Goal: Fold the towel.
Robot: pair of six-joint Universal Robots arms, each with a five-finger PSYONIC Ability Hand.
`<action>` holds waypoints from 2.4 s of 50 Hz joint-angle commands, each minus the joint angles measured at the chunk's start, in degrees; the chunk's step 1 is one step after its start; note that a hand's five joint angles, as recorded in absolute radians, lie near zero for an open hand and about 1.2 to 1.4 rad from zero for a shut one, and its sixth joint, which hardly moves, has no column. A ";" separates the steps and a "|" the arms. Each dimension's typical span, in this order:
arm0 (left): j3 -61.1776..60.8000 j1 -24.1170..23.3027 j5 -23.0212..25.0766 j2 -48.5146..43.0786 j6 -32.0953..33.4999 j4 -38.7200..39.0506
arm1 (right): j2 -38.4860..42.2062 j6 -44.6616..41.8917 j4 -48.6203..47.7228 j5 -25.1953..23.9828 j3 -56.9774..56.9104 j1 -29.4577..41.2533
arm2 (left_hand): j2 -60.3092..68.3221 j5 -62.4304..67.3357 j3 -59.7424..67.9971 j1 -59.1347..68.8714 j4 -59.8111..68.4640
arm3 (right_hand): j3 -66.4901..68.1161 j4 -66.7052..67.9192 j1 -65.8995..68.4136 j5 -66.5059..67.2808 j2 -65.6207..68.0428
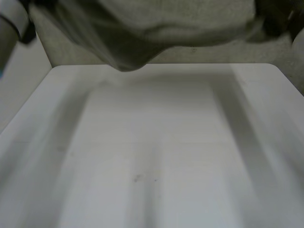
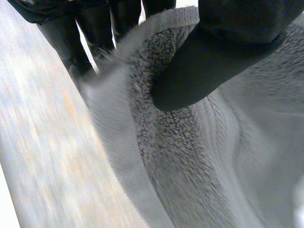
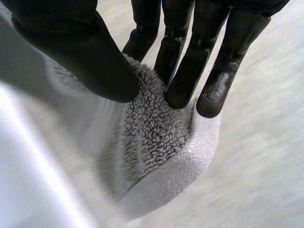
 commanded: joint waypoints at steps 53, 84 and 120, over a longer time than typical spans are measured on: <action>-60.40 0.52 4.25 16.52 17.94 15.91 | 13.48 0.17 32.44 -6.53 9.09 -7.51 | 10.41 10.93 10.37 11.94 10.24 | -36.23 -36.56 -46.70 -34.52 -35.72; -60.92 2.10 4.16 15.91 17.68 16.79 | -7.18 -9.32 7.58 -11.44 49.68 -12.25 | 10.41 10.93 10.37 11.94 10.24 | -39.10 -39.42 -49.57 -37.39 -38.59; -60.92 2.10 4.16 14.23 17.24 16.96 | -1.11 -11.08 -6.15 -19.71 55.76 -19.29 | 10.41 10.93 10.37 11.94 10.24 | -27.32 -27.64 -37.78 -25.60 -26.81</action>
